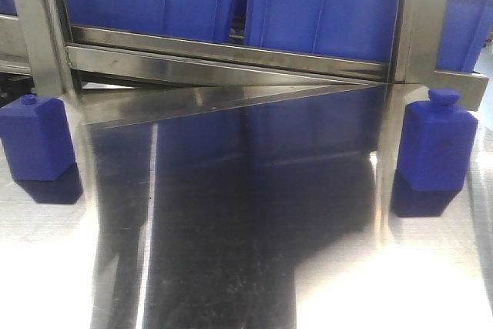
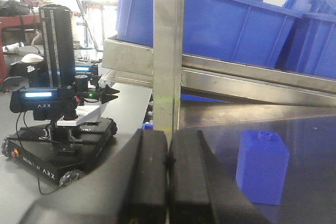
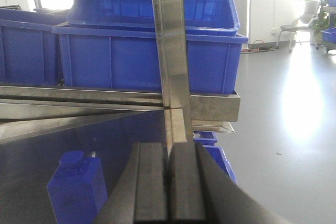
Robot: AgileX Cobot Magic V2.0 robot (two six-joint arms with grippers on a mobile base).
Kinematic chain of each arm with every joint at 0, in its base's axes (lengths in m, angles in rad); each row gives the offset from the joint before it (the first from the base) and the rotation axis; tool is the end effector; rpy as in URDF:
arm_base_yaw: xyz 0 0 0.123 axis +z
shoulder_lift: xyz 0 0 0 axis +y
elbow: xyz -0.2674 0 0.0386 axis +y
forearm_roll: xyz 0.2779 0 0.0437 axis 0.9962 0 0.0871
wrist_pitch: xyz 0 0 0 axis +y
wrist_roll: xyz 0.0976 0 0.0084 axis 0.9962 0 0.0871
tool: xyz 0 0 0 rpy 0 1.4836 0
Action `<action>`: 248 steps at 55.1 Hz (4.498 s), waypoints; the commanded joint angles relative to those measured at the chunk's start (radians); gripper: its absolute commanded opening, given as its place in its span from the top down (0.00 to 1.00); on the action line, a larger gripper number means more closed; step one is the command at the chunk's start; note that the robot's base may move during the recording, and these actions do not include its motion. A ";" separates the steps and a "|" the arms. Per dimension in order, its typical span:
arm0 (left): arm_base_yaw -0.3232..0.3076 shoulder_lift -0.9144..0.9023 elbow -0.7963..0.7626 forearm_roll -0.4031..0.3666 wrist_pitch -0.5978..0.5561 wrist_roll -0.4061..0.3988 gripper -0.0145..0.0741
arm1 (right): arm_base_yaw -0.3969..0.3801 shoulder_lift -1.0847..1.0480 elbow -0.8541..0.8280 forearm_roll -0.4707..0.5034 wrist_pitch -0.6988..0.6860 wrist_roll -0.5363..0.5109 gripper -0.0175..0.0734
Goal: Pick and sort blue part to right shelf
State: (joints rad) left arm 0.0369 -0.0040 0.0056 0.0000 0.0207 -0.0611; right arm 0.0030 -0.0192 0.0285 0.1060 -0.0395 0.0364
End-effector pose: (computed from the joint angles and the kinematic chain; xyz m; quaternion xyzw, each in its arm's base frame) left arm 0.1081 0.0040 0.2100 -0.0335 0.6830 -0.0088 0.7296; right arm 0.1075 -0.0001 0.2089 0.0478 0.6628 0.0529 0.7454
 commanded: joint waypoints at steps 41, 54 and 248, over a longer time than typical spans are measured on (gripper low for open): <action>0.001 -0.014 -0.041 -0.036 -0.245 -0.005 0.70 | -0.007 -0.008 -0.007 0.004 -0.091 -0.004 0.74; 0.001 0.169 -0.428 -0.018 0.190 -0.005 0.69 | -0.007 -0.008 -0.007 0.004 -0.106 -0.004 0.74; -0.209 0.892 -0.880 -0.238 0.518 0.158 0.41 | 0.035 0.124 -0.317 -0.091 0.209 -0.010 0.74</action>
State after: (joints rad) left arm -0.1638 0.9618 -0.9213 -0.2174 0.6722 0.0954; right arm 0.0178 0.0281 -0.1826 0.0454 0.1663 0.0364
